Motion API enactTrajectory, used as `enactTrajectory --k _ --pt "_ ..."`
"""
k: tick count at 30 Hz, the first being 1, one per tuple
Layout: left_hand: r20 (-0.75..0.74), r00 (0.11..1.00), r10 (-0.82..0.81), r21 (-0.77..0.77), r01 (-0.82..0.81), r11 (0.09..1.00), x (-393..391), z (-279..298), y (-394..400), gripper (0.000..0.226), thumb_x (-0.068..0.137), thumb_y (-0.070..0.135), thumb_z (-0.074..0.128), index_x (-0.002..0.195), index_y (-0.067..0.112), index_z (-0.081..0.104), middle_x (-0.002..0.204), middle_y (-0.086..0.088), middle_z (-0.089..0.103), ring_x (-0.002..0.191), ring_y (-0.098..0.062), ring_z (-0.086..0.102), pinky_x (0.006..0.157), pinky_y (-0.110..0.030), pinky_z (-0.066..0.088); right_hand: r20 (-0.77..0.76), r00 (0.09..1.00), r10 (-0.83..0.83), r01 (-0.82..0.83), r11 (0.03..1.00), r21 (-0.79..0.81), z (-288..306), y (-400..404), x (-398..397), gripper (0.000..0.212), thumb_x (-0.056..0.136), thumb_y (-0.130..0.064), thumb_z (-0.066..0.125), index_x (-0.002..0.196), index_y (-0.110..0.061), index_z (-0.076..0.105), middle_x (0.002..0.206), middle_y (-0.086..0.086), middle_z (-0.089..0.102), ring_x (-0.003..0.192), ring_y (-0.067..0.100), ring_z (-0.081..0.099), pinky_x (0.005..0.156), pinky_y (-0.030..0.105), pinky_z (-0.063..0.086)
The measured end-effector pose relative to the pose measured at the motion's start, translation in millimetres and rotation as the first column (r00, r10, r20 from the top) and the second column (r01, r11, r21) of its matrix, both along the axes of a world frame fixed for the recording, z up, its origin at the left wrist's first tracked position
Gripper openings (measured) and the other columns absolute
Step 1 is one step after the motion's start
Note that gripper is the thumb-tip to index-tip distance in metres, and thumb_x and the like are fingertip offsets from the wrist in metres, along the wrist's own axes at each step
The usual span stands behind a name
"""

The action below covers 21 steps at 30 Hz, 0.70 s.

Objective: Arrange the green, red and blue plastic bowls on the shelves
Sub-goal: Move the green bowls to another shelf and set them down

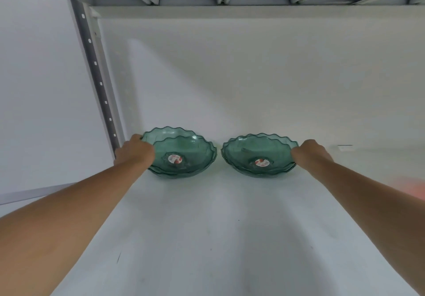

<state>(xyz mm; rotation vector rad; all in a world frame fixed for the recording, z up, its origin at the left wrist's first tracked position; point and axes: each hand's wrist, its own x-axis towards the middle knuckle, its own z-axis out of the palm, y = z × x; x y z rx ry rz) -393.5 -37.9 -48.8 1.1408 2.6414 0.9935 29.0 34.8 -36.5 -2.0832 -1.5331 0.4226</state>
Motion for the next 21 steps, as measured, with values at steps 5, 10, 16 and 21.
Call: enactTrajectory --k 5,10,16,21 --pt "-0.014 0.995 0.101 -0.234 -0.102 0.967 -4.2 -7.0 19.9 0.048 0.095 0.017 0.042 0.139 0.01 0.06 0.149 -0.016 0.047 0.139 -0.035 0.038 0.107 -0.047 0.034 0.098 0.993 0.07 -0.063 0.996 -0.067 -8.1 -1.4 -0.9 0.011 0.084 -0.015 0.05 0.09 -0.008 0.056 0.09 0.012 0.062 0.075 0.028 0.058 0.066 0.03 0.043" --pt "-0.105 0.977 -0.186 -0.078 0.178 0.981 -0.6 -3.8 -5.3 0.059 0.104 0.037 0.035 0.159 0.022 0.043 0.165 -0.01 0.035 0.15 -0.037 0.028 0.116 -0.054 0.034 0.181 0.972 0.147 -0.144 0.989 -0.029 -10.7 7.4 2.0 0.04 0.095 -0.034 0.04 0.124 -0.012 0.055 0.117 0.013 0.053 0.108 0.036 0.052 0.084 0.042 0.043" --pt "-0.273 0.846 -0.457 -0.096 0.449 0.888 23.2 33.1 -14.0 0.07 0.103 0.059 0.034 0.165 0.027 0.032 0.17 0.0 0.032 0.155 -0.027 0.029 0.122 -0.048 0.031 0.428 0.852 0.301 -0.369 0.926 0.083 22.2 -5.5 -8.7 0.064 0.1 -0.058 0.029 0.157 -0.03 0.038 0.149 0.007 0.048 0.135 0.032 0.045 0.101 0.05 0.044" --pt "-0.345 0.76 -0.551 -0.186 0.52 0.834 75.5 41.4 -26.1 0.074 0.101 0.067 0.032 0.166 0.03 0.029 0.171 0.005 0.032 0.154 -0.028 0.031 0.122 -0.047 0.03 0.483 0.782 0.395 -0.484 0.872 0.07 29.7 -29.5 -9.3 0.064 0.1 -0.062 0.029 0.158 -0.037 0.035 0.153 0.002 0.047 0.138 0.028 0.045 0.102 0.05 0.046"
